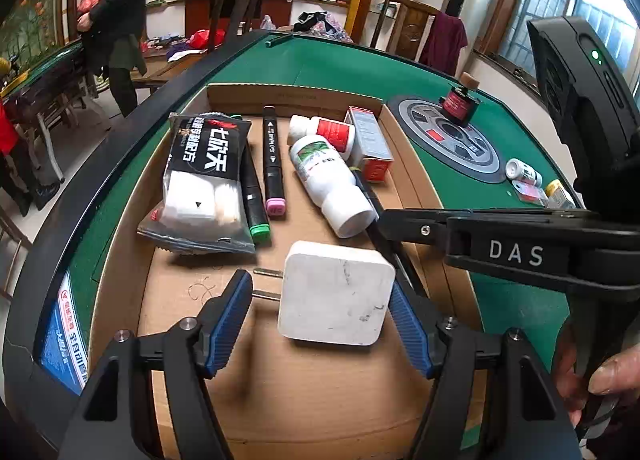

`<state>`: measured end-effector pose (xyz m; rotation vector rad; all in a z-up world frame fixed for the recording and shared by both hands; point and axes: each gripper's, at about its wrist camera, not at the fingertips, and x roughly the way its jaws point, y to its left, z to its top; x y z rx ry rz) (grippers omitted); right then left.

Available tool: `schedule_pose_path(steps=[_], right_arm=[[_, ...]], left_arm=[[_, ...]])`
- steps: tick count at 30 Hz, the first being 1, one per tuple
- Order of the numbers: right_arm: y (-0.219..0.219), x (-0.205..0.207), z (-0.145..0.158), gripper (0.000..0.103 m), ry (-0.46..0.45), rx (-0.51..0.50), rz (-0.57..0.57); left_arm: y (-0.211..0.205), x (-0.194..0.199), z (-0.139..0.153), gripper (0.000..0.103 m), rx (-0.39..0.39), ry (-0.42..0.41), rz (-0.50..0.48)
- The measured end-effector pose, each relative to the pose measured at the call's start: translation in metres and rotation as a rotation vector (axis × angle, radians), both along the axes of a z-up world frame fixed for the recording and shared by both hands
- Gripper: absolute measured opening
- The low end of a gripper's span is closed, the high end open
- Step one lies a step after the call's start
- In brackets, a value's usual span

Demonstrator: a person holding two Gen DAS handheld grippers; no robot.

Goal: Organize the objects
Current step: 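Lower the charger and black marker into the tray and open both grippers, then move both grippers back toward the remaining items on the table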

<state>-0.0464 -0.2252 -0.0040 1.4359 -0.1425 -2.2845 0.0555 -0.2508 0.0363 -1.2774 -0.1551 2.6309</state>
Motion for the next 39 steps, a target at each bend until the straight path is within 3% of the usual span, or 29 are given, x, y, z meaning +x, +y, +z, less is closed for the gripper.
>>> schedule_pose_path(steps=[4, 7, 8, 9, 12, 17, 20, 22, 25, 28, 30, 32, 33, 39], right_arm=[[0.003, -0.001, 0.000, 0.019, 0.010, 0.025, -0.019], [0.005, 0.002, 0.004, 0.025, 0.013, 0.004, -0.027], [0.006, 0.003, 0.006, 0.032, 0.019, -0.006, -0.026], [0.006, 0.006, 0.008, 0.046, 0.031, -0.008, -0.028], [0.013, 0.013, 0.020, 0.065, 0.087, -0.029, -0.039], [0.037, 0.029, 0.053, 0.081, 0.217, -0.022, -0.084], [0.052, 0.040, 0.078, 0.084, 0.340, 0.063, -0.118], [0.063, 0.051, 0.101, 0.085, 0.472, 0.165, -0.153], [0.086, 0.081, 0.137, 0.102, 0.749, 0.310, -0.276], [0.120, 0.105, 0.152, 0.103, 0.966, 0.348, -0.371], [0.143, 0.089, 0.147, 0.103, 0.863, 0.364, -0.399], [0.171, 0.065, 0.130, 0.103, 0.662, 0.289, -0.383], [0.182, 0.060, 0.122, 0.103, 0.617, 0.255, -0.391], [0.234, 0.051, 0.084, 0.103, 0.515, 0.245, -0.507]], left_arm=[[-0.006, 0.003, 0.008, 0.079, 0.032, 0.015, 0.027], [-0.011, 0.010, 0.017, 0.081, 0.062, 0.034, 0.042], [-0.013, 0.012, 0.021, 0.081, 0.071, 0.043, 0.048], [-0.014, 0.014, 0.023, 0.081, 0.078, 0.049, 0.053], [-0.019, 0.022, 0.033, 0.083, 0.099, 0.075, 0.076], [-0.022, 0.033, 0.046, 0.088, 0.119, 0.112, 0.115], [-0.017, 0.038, 0.054, 0.088, 0.117, 0.141, 0.114], [-0.012, 0.042, 0.063, 0.088, 0.118, 0.181, 0.098], [-0.001, 0.051, 0.081, 0.088, 0.132, 0.272, 0.061], [0.011, 0.059, 0.099, 0.093, 0.132, 0.355, 0.039], [0.021, 0.058, 0.106, 0.095, 0.133, 0.372, 0.018], [0.035, 0.054, 0.110, 0.095, 0.120, 0.358, -0.003], [0.041, 0.053, 0.109, 0.095, 0.117, 0.347, -0.017], [0.078, 0.044, 0.091, 0.095, 0.096, 0.253, -0.090]])
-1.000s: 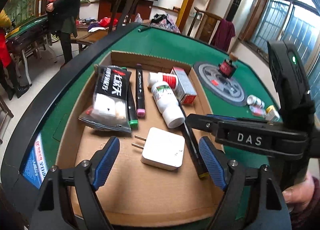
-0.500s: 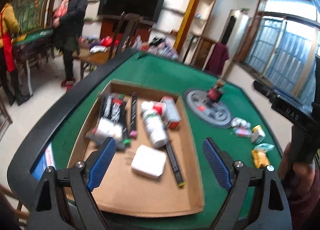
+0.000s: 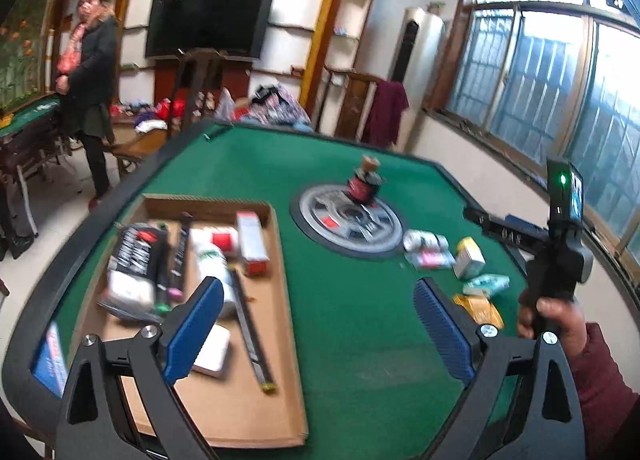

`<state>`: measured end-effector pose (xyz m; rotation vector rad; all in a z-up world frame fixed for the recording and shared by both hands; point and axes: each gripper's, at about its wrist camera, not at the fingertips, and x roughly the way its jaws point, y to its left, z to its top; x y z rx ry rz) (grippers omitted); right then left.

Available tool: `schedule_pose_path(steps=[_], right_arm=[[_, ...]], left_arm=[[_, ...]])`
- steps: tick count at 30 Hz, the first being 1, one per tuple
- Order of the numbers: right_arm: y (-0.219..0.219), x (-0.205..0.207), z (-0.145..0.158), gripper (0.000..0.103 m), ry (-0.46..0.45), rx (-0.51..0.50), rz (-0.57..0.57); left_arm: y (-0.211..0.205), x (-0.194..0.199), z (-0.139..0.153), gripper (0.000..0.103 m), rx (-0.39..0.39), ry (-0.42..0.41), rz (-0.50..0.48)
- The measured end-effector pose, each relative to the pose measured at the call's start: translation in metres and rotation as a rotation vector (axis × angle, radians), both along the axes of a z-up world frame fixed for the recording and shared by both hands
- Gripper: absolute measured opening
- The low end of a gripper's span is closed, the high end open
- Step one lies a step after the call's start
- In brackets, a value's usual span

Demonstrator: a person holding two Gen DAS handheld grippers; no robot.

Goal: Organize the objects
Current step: 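Move both grippers back toward the remaining items on the table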

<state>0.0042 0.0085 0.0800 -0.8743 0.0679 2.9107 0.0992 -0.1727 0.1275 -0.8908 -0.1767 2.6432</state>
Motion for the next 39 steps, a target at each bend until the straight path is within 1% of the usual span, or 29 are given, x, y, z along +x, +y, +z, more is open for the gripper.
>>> schedule_pose_path(steps=[3, 8, 13, 15, 19, 21, 22, 27, 31, 33, 35, 37, 39], right_arm=[[0.023, -0.002, -0.006, 0.103, -0.012, -0.030, -0.033], [0.059, 0.000, -0.012, 0.103, -0.019, -0.059, -0.086], [0.087, -0.003, -0.017, 0.103, -0.028, -0.103, -0.123], [0.093, -0.005, -0.017, 0.103, -0.028, -0.110, -0.128], [0.102, -0.016, -0.019, 0.103, -0.054, -0.135, -0.123], [0.104, -0.019, -0.022, 0.103, -0.065, -0.142, -0.123], [0.104, -0.021, -0.024, 0.103, -0.071, -0.146, -0.122], [0.107, -0.023, -0.033, 0.103, -0.097, -0.159, -0.122], [0.109, -0.028, -0.035, 0.103, -0.118, -0.179, -0.117], [0.112, -0.033, -0.036, 0.103, -0.132, -0.216, -0.094], [0.116, -0.042, -0.035, 0.103, -0.147, -0.293, -0.041], [0.121, -0.055, -0.036, 0.103, -0.178, -0.389, 0.023], [0.120, -0.066, -0.040, 0.103, -0.204, -0.421, 0.048]], left_arm=[[0.021, -0.005, -0.012, 0.095, -0.011, -0.054, -0.040], [0.059, -0.013, -0.041, 0.095, -0.052, -0.146, -0.115], [0.083, -0.023, -0.072, 0.095, -0.076, -0.237, -0.149], [0.088, -0.028, -0.083, 0.095, -0.090, -0.266, -0.151], [0.094, -0.035, -0.101, 0.095, -0.109, -0.313, -0.147], [0.095, -0.037, -0.106, 0.095, -0.124, -0.317, -0.139], [0.098, -0.036, -0.106, 0.095, -0.149, -0.302, -0.134], [0.103, -0.036, -0.109, 0.096, -0.202, -0.281, -0.137], [0.111, -0.037, -0.112, 0.100, -0.244, -0.272, -0.134], [0.110, -0.037, -0.112, 0.100, -0.241, -0.270, -0.131], [0.112, -0.037, -0.114, 0.103, -0.256, -0.273, -0.135], [0.116, -0.037, -0.118, 0.103, -0.288, -0.281, -0.136], [0.119, -0.037, -0.120, 0.103, -0.304, -0.287, -0.138]])
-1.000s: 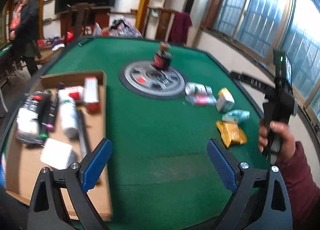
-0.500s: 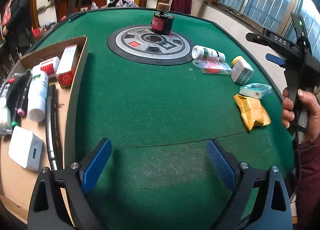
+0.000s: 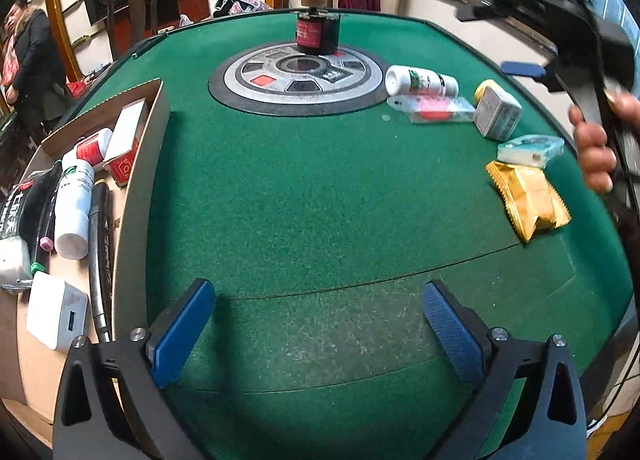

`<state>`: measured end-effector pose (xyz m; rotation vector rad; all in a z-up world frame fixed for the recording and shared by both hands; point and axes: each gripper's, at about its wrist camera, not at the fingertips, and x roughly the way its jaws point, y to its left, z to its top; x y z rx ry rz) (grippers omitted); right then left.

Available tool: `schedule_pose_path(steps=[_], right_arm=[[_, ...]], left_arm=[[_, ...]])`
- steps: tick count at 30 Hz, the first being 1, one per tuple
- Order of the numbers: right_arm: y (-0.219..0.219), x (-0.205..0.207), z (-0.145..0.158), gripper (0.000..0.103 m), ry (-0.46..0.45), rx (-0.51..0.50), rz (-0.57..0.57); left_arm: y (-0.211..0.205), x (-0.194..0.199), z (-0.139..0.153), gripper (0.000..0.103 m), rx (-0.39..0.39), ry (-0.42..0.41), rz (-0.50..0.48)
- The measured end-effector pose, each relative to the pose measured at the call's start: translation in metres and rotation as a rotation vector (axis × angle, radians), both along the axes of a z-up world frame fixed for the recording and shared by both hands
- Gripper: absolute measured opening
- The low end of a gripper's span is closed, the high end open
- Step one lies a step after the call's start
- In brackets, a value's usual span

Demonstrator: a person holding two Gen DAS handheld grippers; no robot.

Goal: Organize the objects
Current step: 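Move both grippers back toward the remaining items on the table, then grasp the large white pill bottle with the left gripper and lift it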

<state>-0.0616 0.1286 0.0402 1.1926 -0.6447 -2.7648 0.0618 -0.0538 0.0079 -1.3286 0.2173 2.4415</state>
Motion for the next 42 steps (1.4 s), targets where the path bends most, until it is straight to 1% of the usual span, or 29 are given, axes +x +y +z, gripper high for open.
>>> schedule_pose_path(steps=[3, 5, 11, 12, 13, 14, 15, 18, 20, 21, 22, 23, 25, 26, 27, 28, 29, 30, 31, 32, 34, 36, 37, 38, 39, 40, 42], right_arm=[[-0.007, -0.018, -0.009, 0.103, -0.044, 0.015, 0.027], [-0.010, -0.029, -0.015, 0.103, -0.072, 0.001, 0.045], [-0.027, -0.072, -0.027, 0.103, -0.149, -0.119, 0.130], [-0.032, -0.078, -0.031, 0.103, -0.167, -0.141, 0.157], [-0.040, -0.085, -0.037, 0.103, -0.208, -0.181, 0.209], [-0.046, -0.087, -0.041, 0.103, -0.236, -0.197, 0.235], [-0.053, -0.087, -0.045, 0.103, -0.256, -0.209, 0.266], [-0.079, -0.071, -0.047, 0.103, -0.272, -0.258, 0.410], [-0.099, -0.051, -0.045, 0.103, -0.277, -0.328, 0.545], [-0.107, -0.041, -0.043, 0.103, -0.275, -0.342, 0.600], [-0.113, -0.029, -0.038, 0.103, -0.263, -0.328, 0.636], [-0.116, -0.019, -0.032, 0.103, -0.237, -0.295, 0.642], [-0.110, -0.003, -0.021, 0.103, -0.183, -0.256, 0.597], [-0.102, 0.004, -0.015, 0.103, -0.144, -0.219, 0.535], [-0.093, 0.009, -0.011, 0.103, -0.108, -0.180, 0.474], [-0.083, 0.014, -0.008, 0.103, -0.069, -0.148, 0.412], [-0.072, 0.019, -0.007, 0.103, -0.037, -0.146, 0.368], [-0.062, 0.024, -0.008, 0.103, -0.013, -0.160, 0.331], [-0.048, 0.031, -0.012, 0.103, 0.011, -0.187, 0.280], [-0.038, 0.033, -0.015, 0.103, 0.022, -0.207, 0.252], [-0.015, 0.039, -0.024, 0.103, 0.046, -0.258, 0.193], [0.002, 0.042, -0.031, 0.103, 0.054, -0.302, 0.150], [0.011, 0.042, -0.032, 0.103, 0.055, -0.324, 0.136], [0.018, 0.043, -0.033, 0.103, 0.056, -0.351, 0.130], [0.023, 0.043, -0.034, 0.103, 0.058, -0.366, 0.125], [0.026, 0.044, -0.032, 0.103, 0.063, -0.368, 0.117], [0.031, 0.047, -0.028, 0.103, 0.076, -0.354, 0.101]], left_arm=[[0.001, 0.000, -0.001, 0.103, -0.006, -0.004, -0.009], [0.002, 0.000, -0.001, 0.103, -0.004, -0.004, -0.014], [0.003, 0.001, -0.002, 0.103, -0.007, -0.005, -0.016], [0.003, 0.001, -0.001, 0.103, -0.005, -0.005, -0.017], [0.003, 0.001, -0.001, 0.103, 0.000, -0.005, -0.017], [0.003, 0.001, -0.001, 0.103, 0.001, -0.004, -0.018], [0.003, 0.001, -0.001, 0.103, 0.003, -0.004, -0.018], [0.004, 0.001, -0.001, 0.103, -0.001, -0.005, -0.018], [0.003, 0.001, -0.001, 0.103, 0.000, -0.005, -0.018], [0.003, 0.001, -0.001, 0.103, 0.001, -0.005, -0.019], [0.003, 0.001, -0.001, 0.103, 0.001, -0.005, -0.019], [0.003, 0.001, -0.001, 0.103, 0.002, -0.005, -0.020], [0.002, 0.002, 0.001, 0.103, 0.017, -0.004, -0.023], [0.000, 0.002, 0.002, 0.103, 0.033, -0.004, -0.026], [-0.003, 0.002, 0.005, 0.103, 0.071, -0.010, -0.031], [-0.008, 0.001, 0.010, 0.103, 0.124, -0.017, -0.039], [-0.009, 0.000, 0.017, 0.103, 0.157, -0.015, -0.055], [-0.007, -0.001, 0.028, 0.103, 0.160, 0.018, -0.077], [-0.003, -0.003, 0.036, 0.102, 0.138, 0.055, -0.092], [0.005, -0.006, 0.045, 0.102, 0.095, 0.104, -0.116], [0.024, -0.020, 0.053, 0.102, 0.013, 0.147, -0.170], [0.041, -0.034, 0.055, 0.102, -0.022, 0.166, -0.236], [0.054, -0.047, 0.052, 0.102, -0.046, 0.171, -0.276], [0.063, -0.057, 0.048, 0.101, -0.067, 0.169, -0.293], [0.071, -0.072, 0.041, 0.100, -0.091, 0.162, -0.298], [0.080, -0.084, 0.034, 0.095, -0.107, 0.145, -0.296], [0.095, -0.105, 0.020, 0.091, -0.094, 0.087, -0.297]])
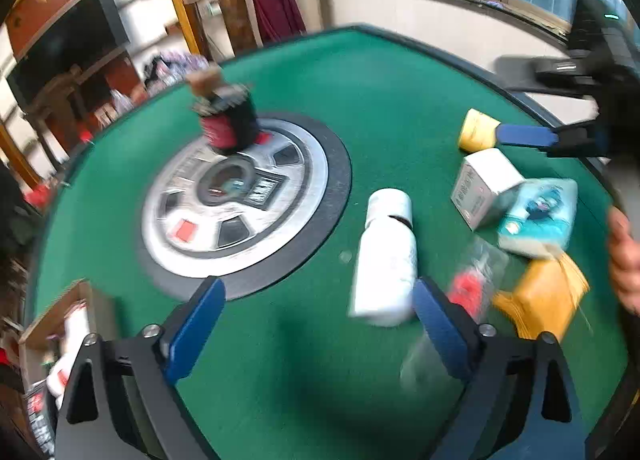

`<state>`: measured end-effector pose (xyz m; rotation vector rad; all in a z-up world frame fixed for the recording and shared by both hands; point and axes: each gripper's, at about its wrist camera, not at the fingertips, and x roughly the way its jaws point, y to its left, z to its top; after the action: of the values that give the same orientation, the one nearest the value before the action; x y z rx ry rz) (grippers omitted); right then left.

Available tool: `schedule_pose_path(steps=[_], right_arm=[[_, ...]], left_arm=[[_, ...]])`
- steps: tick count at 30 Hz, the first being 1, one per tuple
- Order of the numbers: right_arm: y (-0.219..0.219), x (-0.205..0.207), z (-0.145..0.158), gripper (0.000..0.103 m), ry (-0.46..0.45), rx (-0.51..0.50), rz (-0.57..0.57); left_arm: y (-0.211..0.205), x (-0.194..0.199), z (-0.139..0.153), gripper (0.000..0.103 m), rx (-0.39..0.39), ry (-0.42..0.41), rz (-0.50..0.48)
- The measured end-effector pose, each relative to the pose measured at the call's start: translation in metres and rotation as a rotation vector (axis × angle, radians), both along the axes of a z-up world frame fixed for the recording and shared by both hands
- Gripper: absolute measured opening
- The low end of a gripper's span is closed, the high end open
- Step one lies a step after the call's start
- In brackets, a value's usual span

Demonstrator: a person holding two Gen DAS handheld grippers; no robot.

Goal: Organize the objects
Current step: 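Grasp the large white pill bottle with the left gripper and lift it, then carry the white bottle in the left gripper while the right gripper grasps the white box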

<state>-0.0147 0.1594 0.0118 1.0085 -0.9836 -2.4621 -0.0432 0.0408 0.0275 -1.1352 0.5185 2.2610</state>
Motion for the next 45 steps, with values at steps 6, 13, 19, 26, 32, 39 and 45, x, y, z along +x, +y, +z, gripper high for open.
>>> schedule_pose_path(steps=[6, 13, 19, 26, 32, 39, 45], right_arm=[[0.005, -0.002, 0.009, 0.103, 0.031, -0.013, 0.004], [-0.003, -0.006, 0.012, 0.103, 0.038, 0.006, 0.015], [-0.005, -0.011, 0.011, 0.103, 0.029, 0.012, 0.024], [-0.012, -0.013, 0.004, 0.103, 0.012, 0.040, 0.042], [-0.022, -0.018, -0.002, 0.103, -0.008, 0.090, 0.051], [-0.047, -0.013, -0.003, 0.103, -0.034, 0.255, 0.033], [-0.076, 0.014, 0.016, 0.103, -0.013, 0.427, -0.006]], left_arm=[[0.027, -0.001, -0.015, 0.065, -0.003, -0.032, -0.033], [0.038, 0.003, -0.013, 0.033, 0.002, -0.051, -0.037], [0.019, 0.012, 0.005, 0.033, 0.077, -0.045, 0.014], [-0.023, 0.060, 0.046, 0.033, 0.173, 0.036, 0.070], [-0.055, 0.094, 0.059, 0.033, 0.241, 0.070, 0.130], [-0.103, 0.116, 0.052, 0.033, 0.312, 0.040, 0.198], [-0.144, 0.134, 0.060, 0.033, 0.381, 0.069, 0.240]])
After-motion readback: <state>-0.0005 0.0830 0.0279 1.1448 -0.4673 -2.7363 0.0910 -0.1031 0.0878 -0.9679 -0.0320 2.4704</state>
